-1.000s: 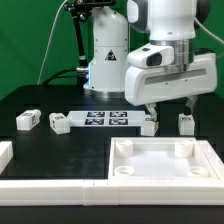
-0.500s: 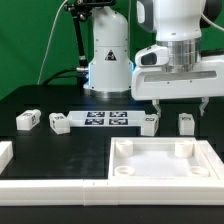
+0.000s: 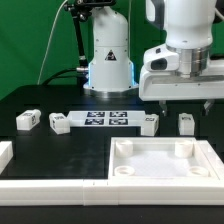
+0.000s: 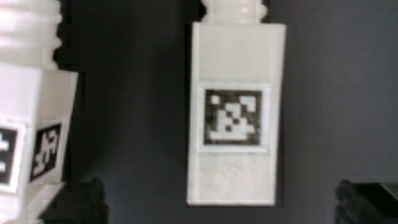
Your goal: Assemble one leg
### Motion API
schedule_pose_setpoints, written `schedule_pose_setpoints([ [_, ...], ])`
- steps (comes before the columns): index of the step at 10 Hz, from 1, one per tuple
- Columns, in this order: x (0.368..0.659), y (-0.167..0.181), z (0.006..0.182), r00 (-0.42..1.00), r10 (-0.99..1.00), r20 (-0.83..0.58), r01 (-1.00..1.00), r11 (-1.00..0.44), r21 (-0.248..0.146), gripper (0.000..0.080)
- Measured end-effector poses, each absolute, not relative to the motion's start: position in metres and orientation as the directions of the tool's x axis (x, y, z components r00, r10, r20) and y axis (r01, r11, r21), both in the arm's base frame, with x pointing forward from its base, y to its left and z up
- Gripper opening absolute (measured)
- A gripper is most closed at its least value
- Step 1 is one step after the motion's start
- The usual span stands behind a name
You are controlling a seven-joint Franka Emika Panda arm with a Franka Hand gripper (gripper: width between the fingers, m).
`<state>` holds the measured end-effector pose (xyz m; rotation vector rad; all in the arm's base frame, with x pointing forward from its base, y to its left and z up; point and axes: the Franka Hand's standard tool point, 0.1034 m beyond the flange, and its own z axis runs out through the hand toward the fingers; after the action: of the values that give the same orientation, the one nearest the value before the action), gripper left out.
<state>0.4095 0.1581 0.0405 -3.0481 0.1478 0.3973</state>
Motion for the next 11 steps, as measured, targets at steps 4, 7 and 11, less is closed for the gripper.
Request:
schedule_pose_setpoints([
  [4, 0.405, 0.154, 0.040, 0.829, -0.052, -0.557, -0.077, -0.997, -0.021, 0.0649],
  [7, 0.406, 0.151, 0.038, 0.669, -0.005, -0.743, -0.063, -0.997, -0.049, 0.0649],
  [11, 0.403, 0.159, 0.025, 0.579, 0.002, -0.815, -0.057, -0.997, -0.043, 0.0649],
])
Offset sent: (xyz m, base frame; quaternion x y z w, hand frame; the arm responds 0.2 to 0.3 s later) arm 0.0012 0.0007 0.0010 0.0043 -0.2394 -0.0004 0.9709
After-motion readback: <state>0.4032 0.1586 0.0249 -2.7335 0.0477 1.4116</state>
